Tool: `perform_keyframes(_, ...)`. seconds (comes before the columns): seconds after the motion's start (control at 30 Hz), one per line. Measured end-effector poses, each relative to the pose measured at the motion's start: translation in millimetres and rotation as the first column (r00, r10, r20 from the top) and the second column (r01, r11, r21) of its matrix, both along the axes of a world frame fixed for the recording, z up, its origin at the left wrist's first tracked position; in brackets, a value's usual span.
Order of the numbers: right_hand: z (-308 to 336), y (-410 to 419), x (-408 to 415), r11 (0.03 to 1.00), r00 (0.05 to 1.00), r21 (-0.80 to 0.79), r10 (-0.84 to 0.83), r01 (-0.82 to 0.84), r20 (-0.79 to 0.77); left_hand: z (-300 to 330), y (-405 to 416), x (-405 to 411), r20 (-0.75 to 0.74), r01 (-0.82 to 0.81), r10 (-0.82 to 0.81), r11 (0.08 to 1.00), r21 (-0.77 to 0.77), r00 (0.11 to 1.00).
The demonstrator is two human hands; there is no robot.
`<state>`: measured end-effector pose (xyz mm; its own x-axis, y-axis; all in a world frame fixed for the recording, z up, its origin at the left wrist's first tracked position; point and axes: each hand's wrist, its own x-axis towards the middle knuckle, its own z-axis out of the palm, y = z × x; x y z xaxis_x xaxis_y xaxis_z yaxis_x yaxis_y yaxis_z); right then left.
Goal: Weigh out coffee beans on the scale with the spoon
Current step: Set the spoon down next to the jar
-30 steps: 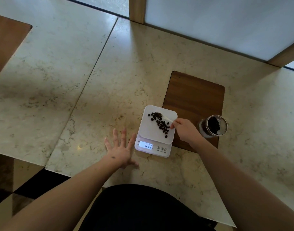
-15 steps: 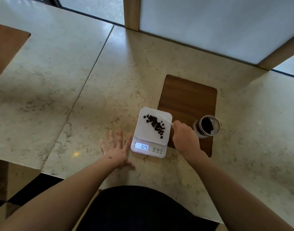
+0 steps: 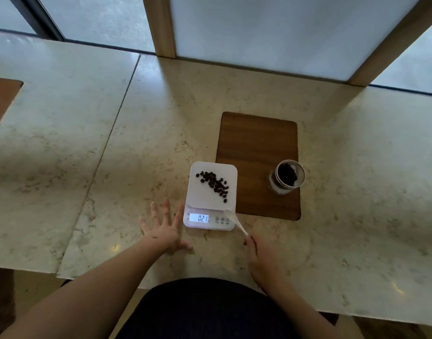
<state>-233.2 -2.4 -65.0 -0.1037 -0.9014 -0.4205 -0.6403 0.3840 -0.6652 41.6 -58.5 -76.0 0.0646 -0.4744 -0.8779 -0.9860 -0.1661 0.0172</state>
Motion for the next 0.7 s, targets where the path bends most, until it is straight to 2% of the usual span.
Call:
perform_keyframes(0.17,-5,6,-22,0.980,0.979,0.055,-0.193,0.189,0.064,3,-1,-3,0.025,0.018,-0.018,1.000,-0.003,1.000)
perform_keyframes(0.37,-3,-12,-40,0.892,0.885,0.086,-0.451,0.443,0.115,3,0,-3,0.029,0.027,-0.026,0.999,-0.021,0.999)
perform_keyframes(0.7,-3,-28,-51,0.874,0.876,0.120,-0.480,0.472,0.053,5,2,-4,0.017,0.031,-0.030,0.999,-0.031,0.999)
